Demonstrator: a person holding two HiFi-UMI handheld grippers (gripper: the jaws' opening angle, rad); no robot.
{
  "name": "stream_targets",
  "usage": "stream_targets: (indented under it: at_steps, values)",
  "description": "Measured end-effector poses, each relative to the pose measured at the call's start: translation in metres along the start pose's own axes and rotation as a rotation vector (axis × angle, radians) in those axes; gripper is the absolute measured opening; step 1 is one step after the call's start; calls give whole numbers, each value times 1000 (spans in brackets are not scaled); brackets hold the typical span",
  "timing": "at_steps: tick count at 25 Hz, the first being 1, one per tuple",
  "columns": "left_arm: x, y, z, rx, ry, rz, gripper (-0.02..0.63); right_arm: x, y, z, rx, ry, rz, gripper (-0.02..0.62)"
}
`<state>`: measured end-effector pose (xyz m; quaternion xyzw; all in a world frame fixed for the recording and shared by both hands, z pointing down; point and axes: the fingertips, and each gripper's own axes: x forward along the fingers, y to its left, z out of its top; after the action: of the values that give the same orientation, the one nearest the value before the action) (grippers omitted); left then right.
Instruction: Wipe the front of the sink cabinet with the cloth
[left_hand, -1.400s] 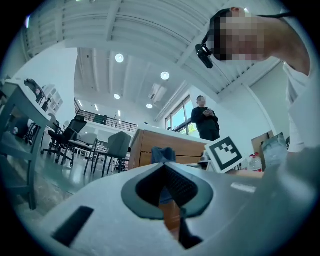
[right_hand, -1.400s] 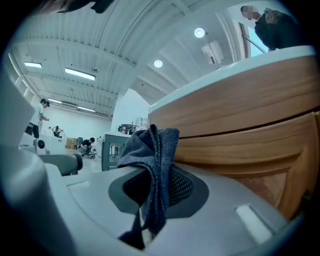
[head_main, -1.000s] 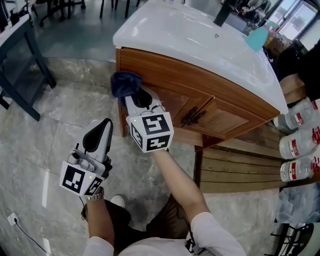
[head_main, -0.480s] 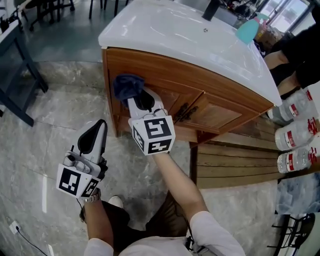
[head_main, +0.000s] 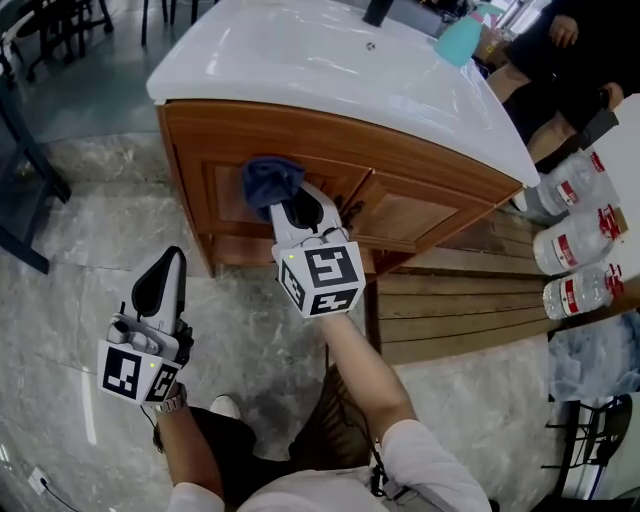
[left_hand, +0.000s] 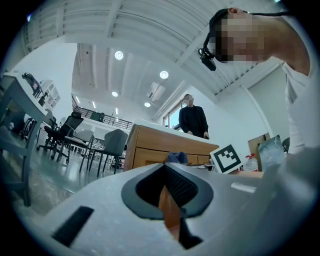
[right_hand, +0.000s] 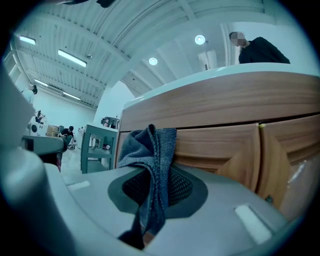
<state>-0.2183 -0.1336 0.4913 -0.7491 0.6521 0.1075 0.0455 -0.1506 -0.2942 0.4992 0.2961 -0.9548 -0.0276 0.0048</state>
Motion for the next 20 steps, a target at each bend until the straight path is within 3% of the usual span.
stream_targets:
  at_steps: [20]
  values:
    - [18, -20, -13, -9, 19, -59, -3, -84, -107, 1, 0, -9, -243, 64]
